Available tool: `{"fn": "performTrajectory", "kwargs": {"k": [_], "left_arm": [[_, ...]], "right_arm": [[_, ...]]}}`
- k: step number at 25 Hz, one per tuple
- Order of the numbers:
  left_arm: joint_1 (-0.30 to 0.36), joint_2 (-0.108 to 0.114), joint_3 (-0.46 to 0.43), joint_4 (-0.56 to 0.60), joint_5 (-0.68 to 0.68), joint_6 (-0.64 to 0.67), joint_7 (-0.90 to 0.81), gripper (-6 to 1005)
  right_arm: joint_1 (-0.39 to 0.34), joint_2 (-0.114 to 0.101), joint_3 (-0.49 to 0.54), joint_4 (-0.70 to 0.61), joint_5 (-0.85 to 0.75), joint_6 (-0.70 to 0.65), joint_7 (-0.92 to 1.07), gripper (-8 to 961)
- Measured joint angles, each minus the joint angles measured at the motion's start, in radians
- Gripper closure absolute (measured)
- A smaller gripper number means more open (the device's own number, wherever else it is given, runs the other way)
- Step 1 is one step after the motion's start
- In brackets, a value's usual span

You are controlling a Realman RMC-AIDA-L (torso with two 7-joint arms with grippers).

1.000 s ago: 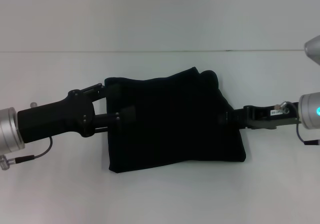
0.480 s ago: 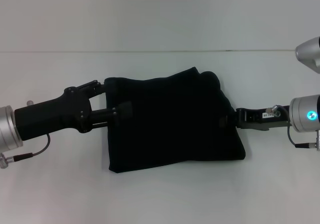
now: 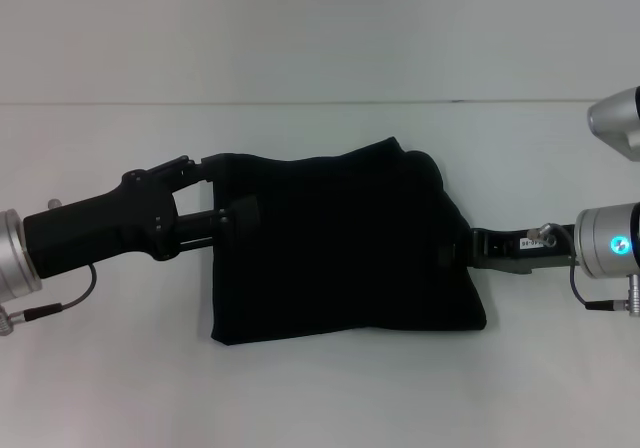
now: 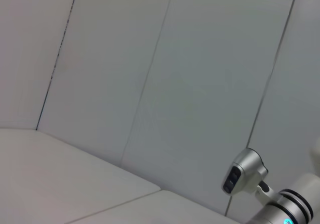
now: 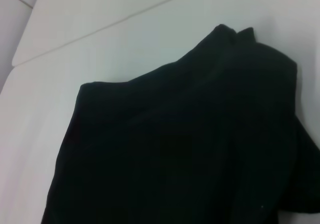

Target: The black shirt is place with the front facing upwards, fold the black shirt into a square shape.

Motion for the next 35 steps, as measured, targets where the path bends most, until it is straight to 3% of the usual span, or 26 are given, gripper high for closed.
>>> {"fn": "performTrajectory", "kwargs": {"k": [16,24,31,32,35], "left_arm": [[0.0,0.0,0.0,0.0,0.003,0.0,-0.004,91],[-0.002,0.0,0.0,0.004,0.0,-0.001,-0.008,88],[-0.008,0.008,-0.014,0.007,-0.002,0.008,-0.024,86],[-0.008,0.008,-0.022,0.008,-0.002,0.011,-0.025,86],[-0.008,0.008,-0.06,0.006,-0.003,0.038,-0.031,85]], "right_arm": [[-0.066,0.014,0.118,-0.012,0.0,-0.102,-0.064,925],[-0.081,0.005,0.147,-0.013,0.0,-0.135,-0.074,907],[-0.164,0.004,0.29,-0.124,0.001,-0.156,-0.112,891],[-0.186,0.004,0.351,-0.157,0.016,-0.183,-0.165,657],[-0.207,-0.002,0.415,-0.172,0.068,-0.235,-0.258,536]]}}
